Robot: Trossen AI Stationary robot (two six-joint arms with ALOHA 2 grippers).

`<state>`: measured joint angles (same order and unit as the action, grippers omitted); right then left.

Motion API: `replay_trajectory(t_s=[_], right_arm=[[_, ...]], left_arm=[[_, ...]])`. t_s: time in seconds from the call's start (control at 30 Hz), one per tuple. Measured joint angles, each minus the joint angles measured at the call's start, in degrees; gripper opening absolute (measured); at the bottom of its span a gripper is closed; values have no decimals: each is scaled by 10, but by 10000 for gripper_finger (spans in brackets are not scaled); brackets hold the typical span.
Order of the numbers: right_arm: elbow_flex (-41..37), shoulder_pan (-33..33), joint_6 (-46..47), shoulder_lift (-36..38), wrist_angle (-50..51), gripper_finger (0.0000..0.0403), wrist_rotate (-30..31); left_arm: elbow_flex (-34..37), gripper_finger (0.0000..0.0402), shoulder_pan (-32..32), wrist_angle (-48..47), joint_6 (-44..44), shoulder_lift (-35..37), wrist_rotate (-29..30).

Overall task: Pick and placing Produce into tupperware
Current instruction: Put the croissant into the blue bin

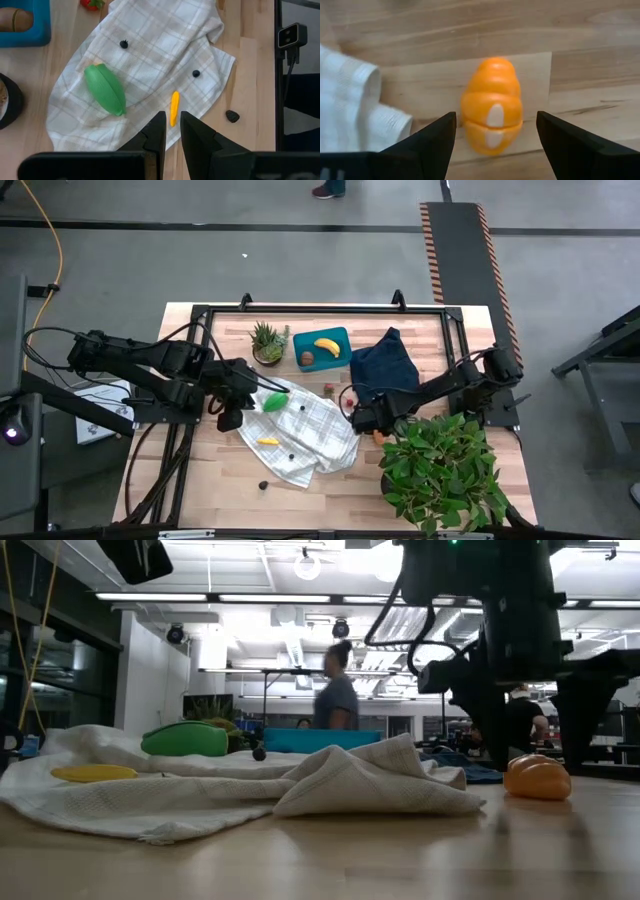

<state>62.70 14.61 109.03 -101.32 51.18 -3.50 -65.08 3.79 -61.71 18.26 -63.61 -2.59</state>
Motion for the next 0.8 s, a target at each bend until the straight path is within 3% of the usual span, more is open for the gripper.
replay_trajectory(t_s=[0.27,0.8], right_arm=[[-36,-15,-18,0,-69,268,-25],[-36,-15,-15,0,-62,268,-26]], left_arm=[[0,46,0,-4,0,0,0],[0,46,0,-1,0,0,2]])
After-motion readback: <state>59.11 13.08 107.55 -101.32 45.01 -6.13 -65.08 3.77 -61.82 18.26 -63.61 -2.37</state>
